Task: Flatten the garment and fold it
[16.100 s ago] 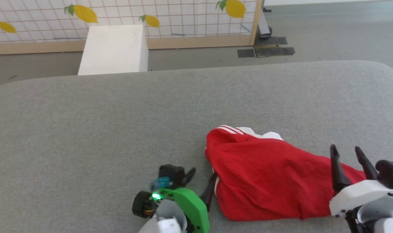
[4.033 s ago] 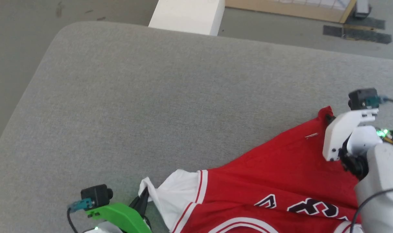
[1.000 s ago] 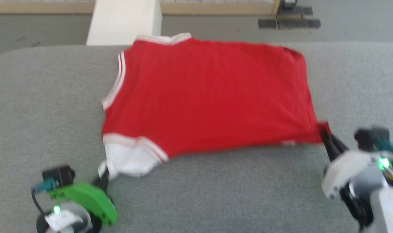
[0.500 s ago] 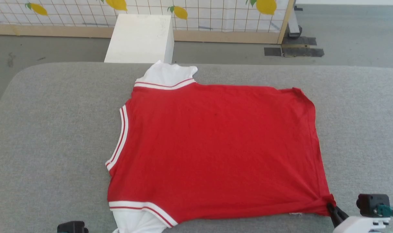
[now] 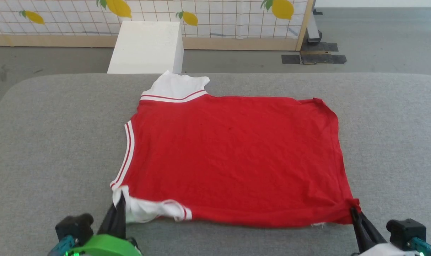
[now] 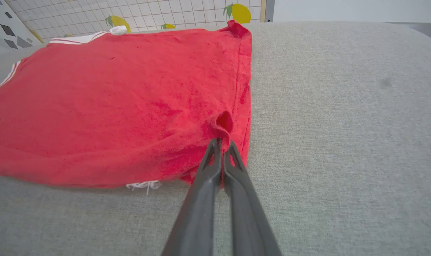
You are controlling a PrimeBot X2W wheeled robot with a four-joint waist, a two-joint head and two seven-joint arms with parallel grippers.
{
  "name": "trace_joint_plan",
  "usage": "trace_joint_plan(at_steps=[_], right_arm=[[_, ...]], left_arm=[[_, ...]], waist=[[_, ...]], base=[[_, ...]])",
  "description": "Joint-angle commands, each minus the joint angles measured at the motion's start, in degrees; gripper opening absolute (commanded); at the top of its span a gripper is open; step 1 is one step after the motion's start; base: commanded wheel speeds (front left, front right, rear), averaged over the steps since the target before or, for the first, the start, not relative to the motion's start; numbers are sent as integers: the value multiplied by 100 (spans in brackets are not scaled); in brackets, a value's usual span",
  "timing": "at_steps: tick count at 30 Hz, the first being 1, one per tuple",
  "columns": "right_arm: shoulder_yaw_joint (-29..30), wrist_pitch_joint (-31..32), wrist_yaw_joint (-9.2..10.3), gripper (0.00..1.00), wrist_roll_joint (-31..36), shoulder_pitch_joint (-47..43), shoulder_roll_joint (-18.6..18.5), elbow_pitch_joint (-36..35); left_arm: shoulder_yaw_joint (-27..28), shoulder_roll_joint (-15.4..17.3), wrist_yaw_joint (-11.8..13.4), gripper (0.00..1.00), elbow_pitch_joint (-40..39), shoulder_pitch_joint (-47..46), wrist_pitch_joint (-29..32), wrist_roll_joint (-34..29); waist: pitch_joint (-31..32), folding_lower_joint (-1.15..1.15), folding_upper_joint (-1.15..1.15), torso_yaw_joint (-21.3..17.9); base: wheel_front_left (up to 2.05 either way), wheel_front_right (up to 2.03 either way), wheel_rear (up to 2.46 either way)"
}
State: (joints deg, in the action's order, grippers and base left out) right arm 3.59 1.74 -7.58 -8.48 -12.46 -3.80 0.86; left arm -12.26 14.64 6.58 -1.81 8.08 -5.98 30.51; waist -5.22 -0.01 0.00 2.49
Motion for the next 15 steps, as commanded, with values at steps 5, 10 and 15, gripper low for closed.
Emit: trace_joint_plan(at_steps=[5, 10, 15], right_arm=[[-159, -16, 9, 0, 42, 571, -79, 95], [-278, 165, 9, 0, 49, 1091, -209, 158], [-314, 435, 9, 0, 50, 1657, -288, 249]], left_arm=[[-80, 85, -2, 0, 276, -709, -328, -406], [-148, 201, -97, 0, 539, -1424, -286, -586], [-178, 304, -200, 0, 892, -2132, -117, -657]], waist=[[-137, 1, 0, -150], [-396, 1, 0, -226], [-750, 1, 0, -277]], base=[[0, 0, 0], [0, 0, 0], [0, 0, 0]])
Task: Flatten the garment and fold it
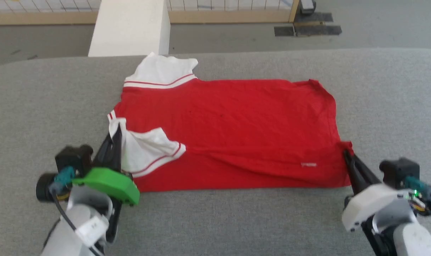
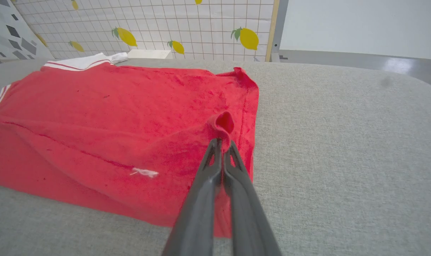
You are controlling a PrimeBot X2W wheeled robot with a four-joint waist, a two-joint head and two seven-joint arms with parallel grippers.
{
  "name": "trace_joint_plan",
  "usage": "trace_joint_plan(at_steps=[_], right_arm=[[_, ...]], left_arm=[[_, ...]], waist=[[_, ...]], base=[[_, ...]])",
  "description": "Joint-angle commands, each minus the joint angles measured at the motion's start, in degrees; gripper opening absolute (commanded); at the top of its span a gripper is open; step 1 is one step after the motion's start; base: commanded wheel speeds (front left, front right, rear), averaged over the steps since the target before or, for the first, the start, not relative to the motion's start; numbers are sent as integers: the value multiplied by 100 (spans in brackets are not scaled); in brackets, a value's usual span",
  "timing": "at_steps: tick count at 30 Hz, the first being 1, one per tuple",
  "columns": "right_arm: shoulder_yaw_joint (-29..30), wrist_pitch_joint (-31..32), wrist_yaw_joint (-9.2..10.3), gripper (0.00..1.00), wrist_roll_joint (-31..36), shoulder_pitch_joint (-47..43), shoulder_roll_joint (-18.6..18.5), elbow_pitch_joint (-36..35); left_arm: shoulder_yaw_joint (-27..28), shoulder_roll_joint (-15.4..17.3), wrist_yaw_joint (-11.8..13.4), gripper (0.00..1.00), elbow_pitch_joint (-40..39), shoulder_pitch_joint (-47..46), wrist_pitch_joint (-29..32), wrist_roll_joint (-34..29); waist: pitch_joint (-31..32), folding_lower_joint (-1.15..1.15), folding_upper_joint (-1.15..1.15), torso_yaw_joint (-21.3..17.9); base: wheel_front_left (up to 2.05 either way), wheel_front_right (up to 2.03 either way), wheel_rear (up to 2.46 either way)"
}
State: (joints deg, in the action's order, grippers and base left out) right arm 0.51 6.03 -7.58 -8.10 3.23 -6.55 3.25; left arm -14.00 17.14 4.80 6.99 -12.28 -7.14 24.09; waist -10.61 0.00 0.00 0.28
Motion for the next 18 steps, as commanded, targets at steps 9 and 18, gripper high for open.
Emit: trace_joint_plan(at_steps=[9, 18], right_arm=[[139, 1064, 9, 0, 23, 1077, 6, 473], [376, 3012, 9, 0, 136, 1520, 236, 616]], left_arm=[[-51, 162, -181, 0, 930, -1189, 612, 63], [-177, 177, 127, 0, 1637, -1398, 2790, 455]], waist=[[-826, 0, 0, -100], [-990, 0, 0, -88]], base=[[0, 0, 0], [0, 0, 0]])
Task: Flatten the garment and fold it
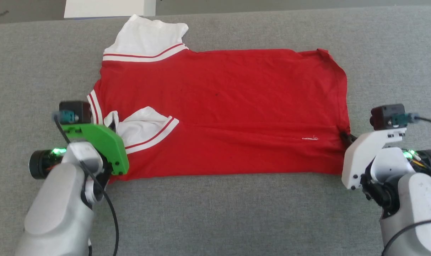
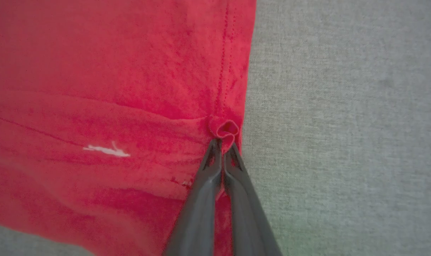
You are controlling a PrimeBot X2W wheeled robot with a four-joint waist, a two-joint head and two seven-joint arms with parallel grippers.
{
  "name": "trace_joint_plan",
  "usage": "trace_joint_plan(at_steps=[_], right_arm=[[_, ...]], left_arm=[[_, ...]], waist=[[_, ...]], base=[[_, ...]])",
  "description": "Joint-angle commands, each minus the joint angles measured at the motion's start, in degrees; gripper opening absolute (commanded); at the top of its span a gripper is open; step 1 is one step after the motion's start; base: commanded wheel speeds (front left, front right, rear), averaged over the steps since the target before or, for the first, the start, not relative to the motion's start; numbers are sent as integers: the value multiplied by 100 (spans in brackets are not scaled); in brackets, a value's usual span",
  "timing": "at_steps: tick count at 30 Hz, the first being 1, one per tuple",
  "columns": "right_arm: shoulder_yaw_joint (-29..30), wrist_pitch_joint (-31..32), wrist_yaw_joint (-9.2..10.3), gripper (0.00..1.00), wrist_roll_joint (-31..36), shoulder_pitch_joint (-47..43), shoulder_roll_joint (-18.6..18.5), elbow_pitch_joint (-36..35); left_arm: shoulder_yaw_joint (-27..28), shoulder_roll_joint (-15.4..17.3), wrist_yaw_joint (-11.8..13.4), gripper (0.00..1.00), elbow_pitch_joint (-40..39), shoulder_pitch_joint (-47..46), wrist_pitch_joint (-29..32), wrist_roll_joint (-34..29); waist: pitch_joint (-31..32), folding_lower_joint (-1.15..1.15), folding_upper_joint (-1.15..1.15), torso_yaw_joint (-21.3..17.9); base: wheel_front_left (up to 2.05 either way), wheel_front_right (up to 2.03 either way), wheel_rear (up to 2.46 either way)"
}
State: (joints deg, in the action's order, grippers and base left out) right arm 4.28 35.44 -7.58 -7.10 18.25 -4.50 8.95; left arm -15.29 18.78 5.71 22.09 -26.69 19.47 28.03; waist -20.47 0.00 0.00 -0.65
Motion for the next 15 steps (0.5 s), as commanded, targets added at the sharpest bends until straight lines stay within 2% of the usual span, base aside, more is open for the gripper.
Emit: trace_joint_plan(at_steps=[1, 2, 3, 4, 5, 6, 9, 15], right_arm=[[13, 277, 9, 0, 59, 23, 49, 15], [35, 425, 9, 0, 73, 23, 68, -38], [59, 501, 9, 0, 83, 18, 81, -84], [96, 580, 9, 3, 75, 1, 97, -132], [126, 609, 9, 38, 60, -21, 109, -176], [150, 613, 9, 97, 31, -58, 122, -233], [235, 400, 9, 100, -94, -188, 146, -396], [358, -1023, 9, 100, -382, -611, 159, -622]], left_arm=[[-54, 21, 45, 0, 121, 48, 359, 131], [-47, 32, 47, 0, 80, 46, 484, 181], [-33, 32, 58, 13, 39, 50, 519, 210], [-6, 18, 87, 38, -13, 70, 522, 243], [16, 8, 113, 57, -54, 94, 496, 259], [32, 16, 140, 100, -120, 124, 403, 236], [120, 42, 217, 100, -355, 199, -278, 63], [334, -121, 466, 100, -723, 744, -1870, -183]], waist=[[0, 0, 0, 12], [11, 0, 0, 22], [26, 0, 0, 33], [54, 0, 0, 50], [85, 0, 0, 63], [125, 0, 0, 76], [263, 0, 0, 105], [706, 0, 0, 153]], base=[[0, 0, 0], [0, 0, 0], [0, 0, 0], [0, 0, 0], [0, 0, 0], [0, 0, 0], [0, 0, 0], [0, 0, 0]])
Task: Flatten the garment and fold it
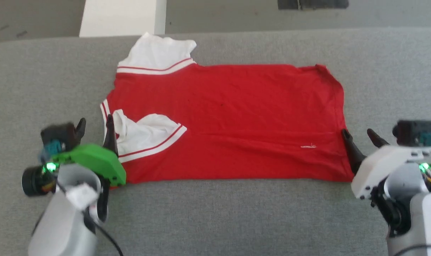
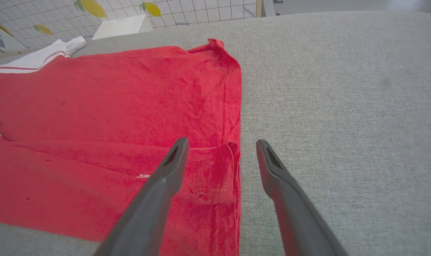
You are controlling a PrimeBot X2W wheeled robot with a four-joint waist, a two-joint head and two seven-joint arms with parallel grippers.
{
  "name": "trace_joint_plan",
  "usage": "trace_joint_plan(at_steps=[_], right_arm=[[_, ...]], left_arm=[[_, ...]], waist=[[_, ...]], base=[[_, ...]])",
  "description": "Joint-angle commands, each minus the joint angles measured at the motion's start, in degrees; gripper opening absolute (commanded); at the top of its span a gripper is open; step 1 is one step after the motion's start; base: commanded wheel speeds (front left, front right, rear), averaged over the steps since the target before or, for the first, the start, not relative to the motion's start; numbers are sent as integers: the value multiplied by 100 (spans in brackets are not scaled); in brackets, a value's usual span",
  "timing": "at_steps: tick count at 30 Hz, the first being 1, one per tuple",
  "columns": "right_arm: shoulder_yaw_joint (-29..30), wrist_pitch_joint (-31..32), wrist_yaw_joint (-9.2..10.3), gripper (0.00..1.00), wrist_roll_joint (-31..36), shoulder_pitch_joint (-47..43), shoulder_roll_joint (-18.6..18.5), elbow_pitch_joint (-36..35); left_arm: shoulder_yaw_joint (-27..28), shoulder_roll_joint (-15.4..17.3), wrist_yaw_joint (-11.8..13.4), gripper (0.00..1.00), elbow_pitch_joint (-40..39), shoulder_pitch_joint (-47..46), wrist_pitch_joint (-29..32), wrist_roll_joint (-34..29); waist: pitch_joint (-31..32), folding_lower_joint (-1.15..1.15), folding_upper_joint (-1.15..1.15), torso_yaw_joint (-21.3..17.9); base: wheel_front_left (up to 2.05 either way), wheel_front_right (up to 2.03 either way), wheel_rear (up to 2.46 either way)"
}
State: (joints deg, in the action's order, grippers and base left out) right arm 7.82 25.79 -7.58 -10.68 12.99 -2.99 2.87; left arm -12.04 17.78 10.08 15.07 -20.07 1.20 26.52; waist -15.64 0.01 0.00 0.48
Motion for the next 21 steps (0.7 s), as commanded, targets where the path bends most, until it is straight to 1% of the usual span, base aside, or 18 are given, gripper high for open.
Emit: trace_joint_plan(at_steps=[1, 5, 7, 10, 12, 15, 18, 21], right_arm=[[-12, -347, 9, 100, -29, -198, 9, -15], [-48, -1344, 9, 100, -94, -620, 10, 0], [-71, -1834, 9, 100, -154, -813, 10, -17], [-117, -2469, 9, 100, -174, -1059, 11, -48], [-210, -3033, 9, 100, -98, -1254, 11, -58], [-384, -3461, 9, 100, -11, -1346, 11, -49], [-535, -3713, 9, 100, 87, -1378, 11, -82], [-627, -3810, 9, 100, 93, -1377, 11, -97]], left_arm=[[11, -33, 57, 100, -97, 226, -257, -82], [15, -105, 113, 100, -332, 793, -774, -118], [2, -137, 155, 100, -429, 1062, -867, -110], [-12, -159, 227, 100, -505, 1379, -835, -73], [-26, -171, 313, 100, -533, 1615, -633, -2], [-16, -174, 469, 100, -483, 1765, -175, 120], [52, -175, 645, 100, -450, 1810, 223, 251], [117, -158, 830, 100, -382, 1768, 599, 339]], waist=[[297, -1, 0, 46], [526, -1, 0, 59], [593, -1, 0, 68], [669, -1, 0, 66], [727, -1, 0, 46], [771, -1, 0, -7], [811, -1, 0, -97], [827, -1, 0, -179]], base=[[0, 0, 0], [0, 0, 0], [0, 0, 0], [0, 0, 0], [0, 0, 0], [0, 0, 0], [0, 0, 0], [0, 0, 0]])
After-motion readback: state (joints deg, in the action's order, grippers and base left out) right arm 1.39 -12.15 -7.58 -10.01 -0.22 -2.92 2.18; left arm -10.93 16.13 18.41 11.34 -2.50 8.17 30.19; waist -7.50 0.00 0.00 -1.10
